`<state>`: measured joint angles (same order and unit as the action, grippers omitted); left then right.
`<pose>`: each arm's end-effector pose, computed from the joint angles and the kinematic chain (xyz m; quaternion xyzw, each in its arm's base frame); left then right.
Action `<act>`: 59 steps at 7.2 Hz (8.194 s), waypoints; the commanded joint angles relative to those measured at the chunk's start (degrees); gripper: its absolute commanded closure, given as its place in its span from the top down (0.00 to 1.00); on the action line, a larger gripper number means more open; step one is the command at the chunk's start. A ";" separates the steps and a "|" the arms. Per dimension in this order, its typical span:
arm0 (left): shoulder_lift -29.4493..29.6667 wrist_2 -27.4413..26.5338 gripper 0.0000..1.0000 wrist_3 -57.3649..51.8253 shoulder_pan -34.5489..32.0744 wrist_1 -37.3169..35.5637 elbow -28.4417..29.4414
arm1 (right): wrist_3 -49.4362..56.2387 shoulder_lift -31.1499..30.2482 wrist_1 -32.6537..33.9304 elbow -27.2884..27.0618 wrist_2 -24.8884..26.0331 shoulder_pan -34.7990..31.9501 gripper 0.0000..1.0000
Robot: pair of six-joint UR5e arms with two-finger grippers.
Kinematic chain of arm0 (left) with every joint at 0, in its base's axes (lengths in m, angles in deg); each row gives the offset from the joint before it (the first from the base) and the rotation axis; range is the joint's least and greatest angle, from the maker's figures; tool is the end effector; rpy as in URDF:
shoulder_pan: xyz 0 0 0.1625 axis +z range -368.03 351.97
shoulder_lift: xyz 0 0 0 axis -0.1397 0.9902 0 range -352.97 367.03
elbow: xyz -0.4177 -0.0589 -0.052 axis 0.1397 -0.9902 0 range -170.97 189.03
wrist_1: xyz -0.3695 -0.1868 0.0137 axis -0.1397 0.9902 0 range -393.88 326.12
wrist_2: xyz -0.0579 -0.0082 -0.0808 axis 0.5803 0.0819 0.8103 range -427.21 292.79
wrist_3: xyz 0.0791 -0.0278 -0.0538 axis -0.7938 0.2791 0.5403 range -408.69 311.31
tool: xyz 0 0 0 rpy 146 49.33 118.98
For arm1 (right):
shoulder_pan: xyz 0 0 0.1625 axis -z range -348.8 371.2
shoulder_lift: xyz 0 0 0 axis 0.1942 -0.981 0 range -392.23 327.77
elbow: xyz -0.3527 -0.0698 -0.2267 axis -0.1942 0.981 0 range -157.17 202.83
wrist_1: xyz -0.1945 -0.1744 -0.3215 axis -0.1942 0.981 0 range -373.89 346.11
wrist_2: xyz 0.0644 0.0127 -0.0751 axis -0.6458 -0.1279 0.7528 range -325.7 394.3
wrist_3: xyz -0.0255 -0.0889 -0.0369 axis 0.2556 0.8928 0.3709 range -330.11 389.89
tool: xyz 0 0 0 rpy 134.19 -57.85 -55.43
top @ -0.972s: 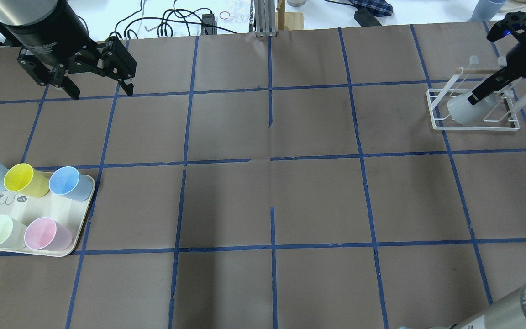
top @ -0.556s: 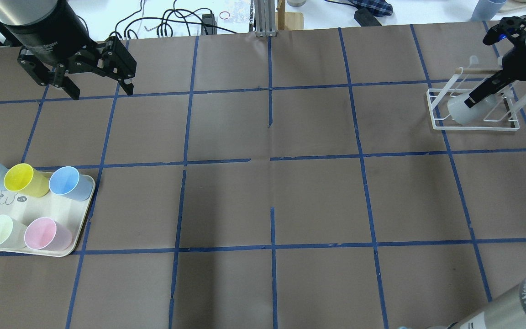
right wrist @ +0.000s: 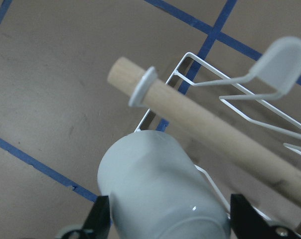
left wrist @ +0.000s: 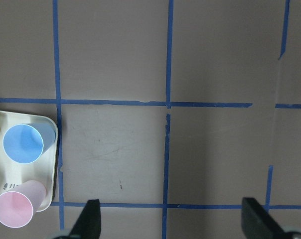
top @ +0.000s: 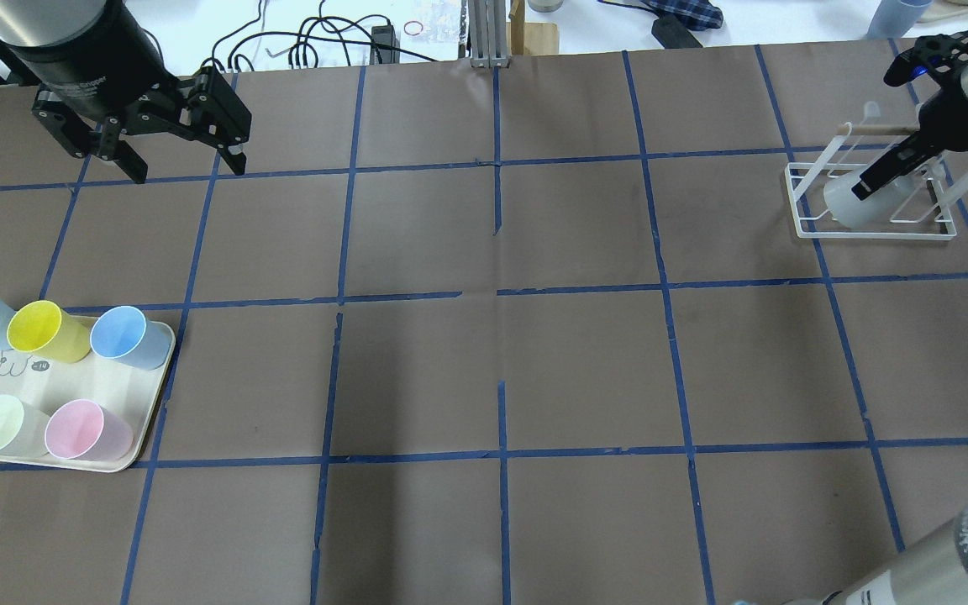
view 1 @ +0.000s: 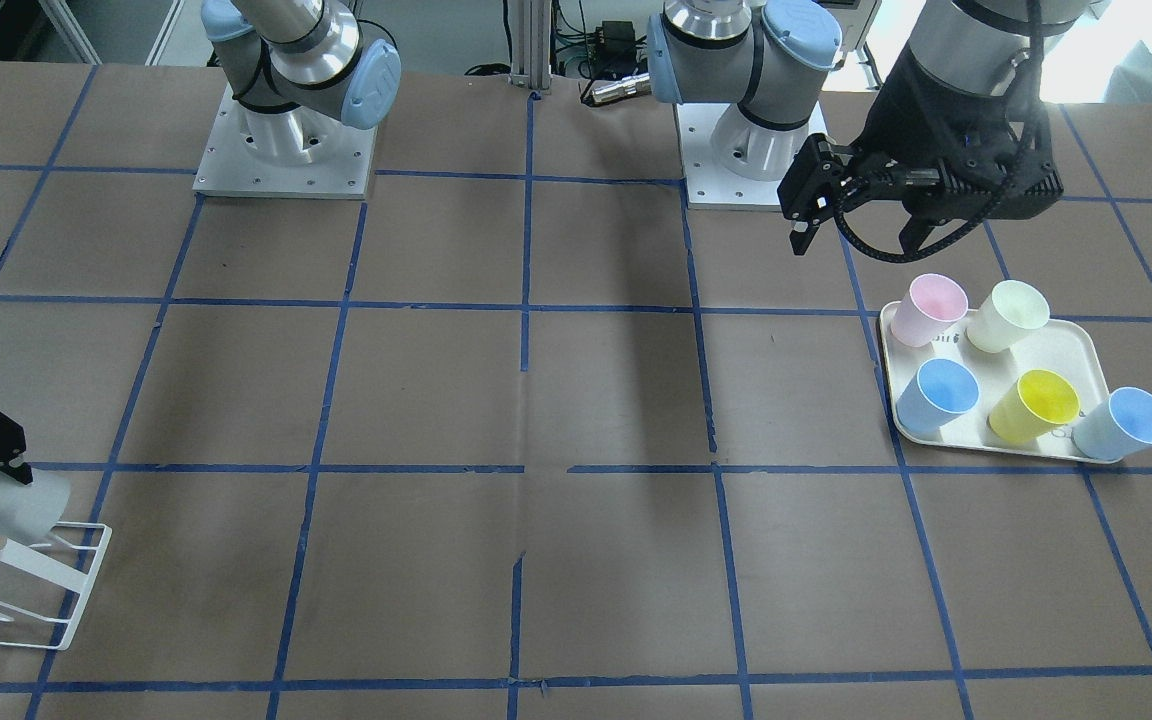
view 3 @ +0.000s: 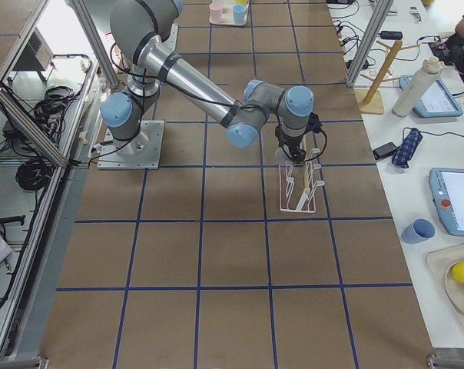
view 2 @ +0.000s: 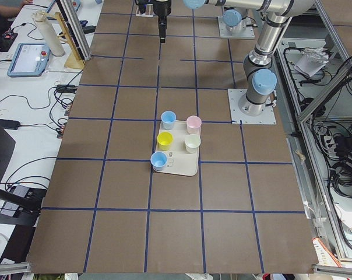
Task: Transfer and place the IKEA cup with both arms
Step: 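Lift the white cup off the rack with the right gripper, then carry the cup toward the table center while the left gripper reaches toward it, then close the left gripper on the cup's open end beside the right gripper, then open the right gripper and pull back while the left gripper takes the cup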
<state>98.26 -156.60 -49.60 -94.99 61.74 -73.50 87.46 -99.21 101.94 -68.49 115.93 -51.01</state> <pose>-0.1077 -0.5062 0.5315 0.0185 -0.9998 0.0056 0.0052 -0.1610 -0.6226 0.2962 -0.2571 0.9635 -0.0590 0.0448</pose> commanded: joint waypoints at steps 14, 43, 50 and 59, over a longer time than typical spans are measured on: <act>-0.17 0.09 1.00 -0.93 0.56 0.61 -0.27 | 0.26 -18.80 -35.34 0.18 -23.13 -0.29 0.48; -0.61 81.65 0.09 -30.20 2.05 28.65 -21.45 | 0.79 -17.57 -85.50 -2.02 -71.00 -21.38 0.48; -1.67 81.65 0.00 -30.82 2.49 28.04 -21.45 | -0.52 -16.69 -85.85 -0.88 -70.91 -20.94 1.00; -2.64 28.23 0.00 -30.38 22.51 10.35 -18.64 | -4.83 -16.52 -84.28 2.02 -59.78 -15.32 1.00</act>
<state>95.63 -115.20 -80.04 -75.83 79.70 -92.43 82.77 -115.90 16.70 -66.28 52.65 -66.36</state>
